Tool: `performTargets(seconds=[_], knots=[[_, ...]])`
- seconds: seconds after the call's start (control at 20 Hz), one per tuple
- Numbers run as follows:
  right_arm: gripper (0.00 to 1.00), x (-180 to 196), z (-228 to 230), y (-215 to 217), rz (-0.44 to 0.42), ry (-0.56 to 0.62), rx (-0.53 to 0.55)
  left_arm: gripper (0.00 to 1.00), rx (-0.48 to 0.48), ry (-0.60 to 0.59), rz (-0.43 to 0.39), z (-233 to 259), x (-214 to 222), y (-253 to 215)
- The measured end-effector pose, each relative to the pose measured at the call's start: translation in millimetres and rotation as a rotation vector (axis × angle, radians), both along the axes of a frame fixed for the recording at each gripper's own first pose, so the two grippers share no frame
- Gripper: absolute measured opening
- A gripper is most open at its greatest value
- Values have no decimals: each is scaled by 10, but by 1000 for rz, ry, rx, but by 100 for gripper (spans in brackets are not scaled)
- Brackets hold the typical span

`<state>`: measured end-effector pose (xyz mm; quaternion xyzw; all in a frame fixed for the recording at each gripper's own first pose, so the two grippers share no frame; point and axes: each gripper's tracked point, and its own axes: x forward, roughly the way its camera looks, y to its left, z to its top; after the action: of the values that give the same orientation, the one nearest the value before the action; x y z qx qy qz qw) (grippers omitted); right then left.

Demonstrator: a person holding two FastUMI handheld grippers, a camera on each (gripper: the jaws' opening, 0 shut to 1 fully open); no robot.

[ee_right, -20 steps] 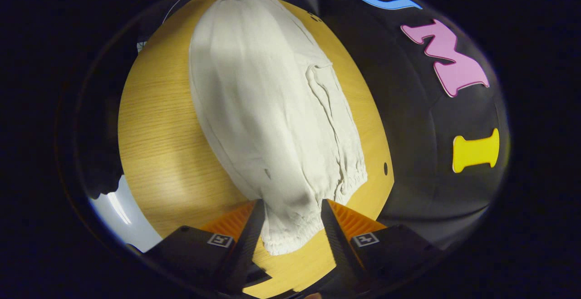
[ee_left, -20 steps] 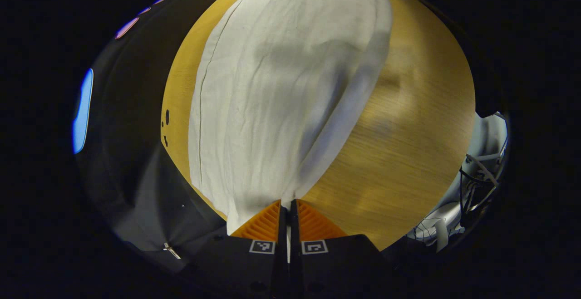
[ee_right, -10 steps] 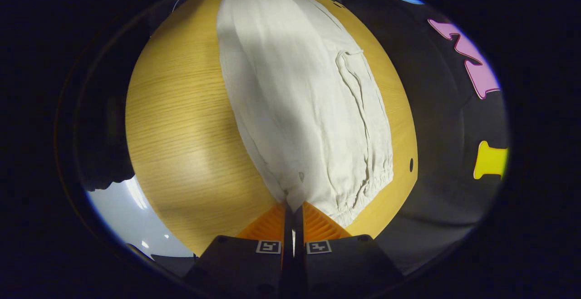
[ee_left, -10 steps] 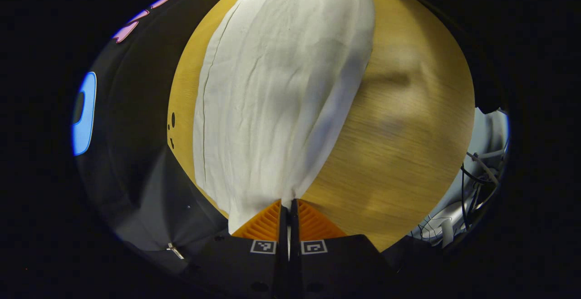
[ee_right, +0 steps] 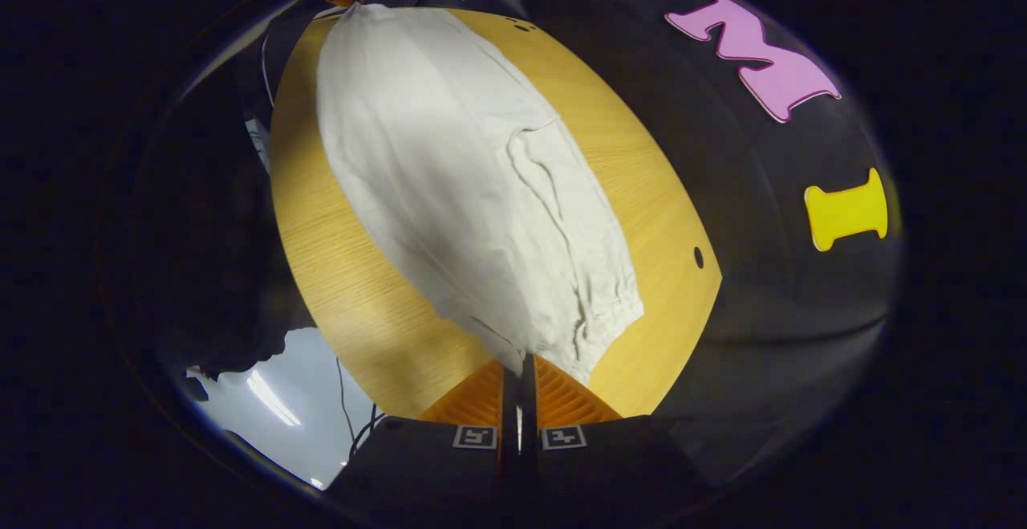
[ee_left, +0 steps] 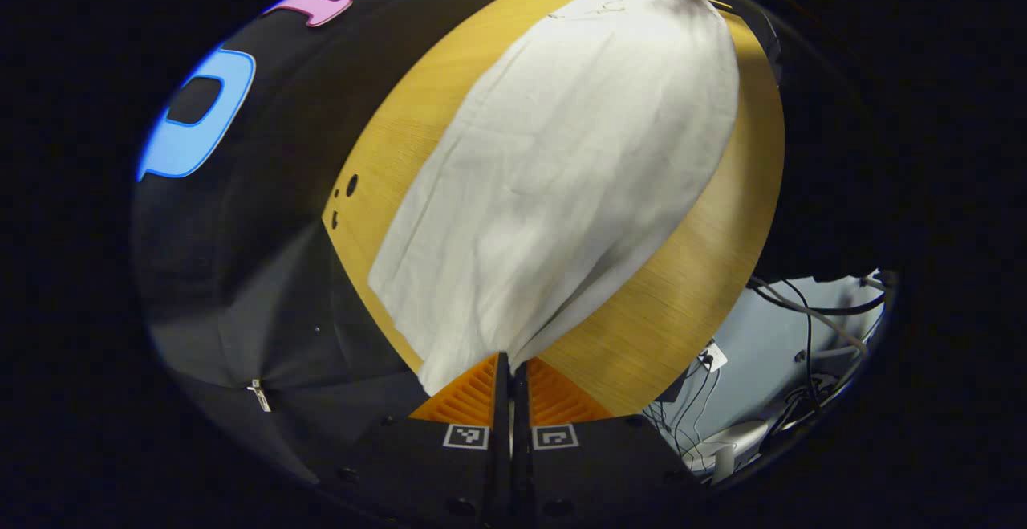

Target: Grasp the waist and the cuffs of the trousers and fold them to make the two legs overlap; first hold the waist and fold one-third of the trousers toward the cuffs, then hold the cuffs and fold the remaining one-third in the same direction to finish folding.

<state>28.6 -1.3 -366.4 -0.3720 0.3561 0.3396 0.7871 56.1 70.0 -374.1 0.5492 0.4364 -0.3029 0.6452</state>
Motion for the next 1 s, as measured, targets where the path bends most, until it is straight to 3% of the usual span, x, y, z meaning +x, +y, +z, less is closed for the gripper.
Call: performTargets(seconds=[0.4, 0.65, 1.0], knots=[[5, 902, 307, 10, -213, -84, 82, 6, -109, -41, 209, 185, 923, -269], [5, 1206, 86, 73, -224, -56, 57, 5, -68, -12, 203, -39, 1405, -399], [5, 1455, -331, 165, -246, 9, 41, 6, -24, 85, 259, -487, 1472, -341]])
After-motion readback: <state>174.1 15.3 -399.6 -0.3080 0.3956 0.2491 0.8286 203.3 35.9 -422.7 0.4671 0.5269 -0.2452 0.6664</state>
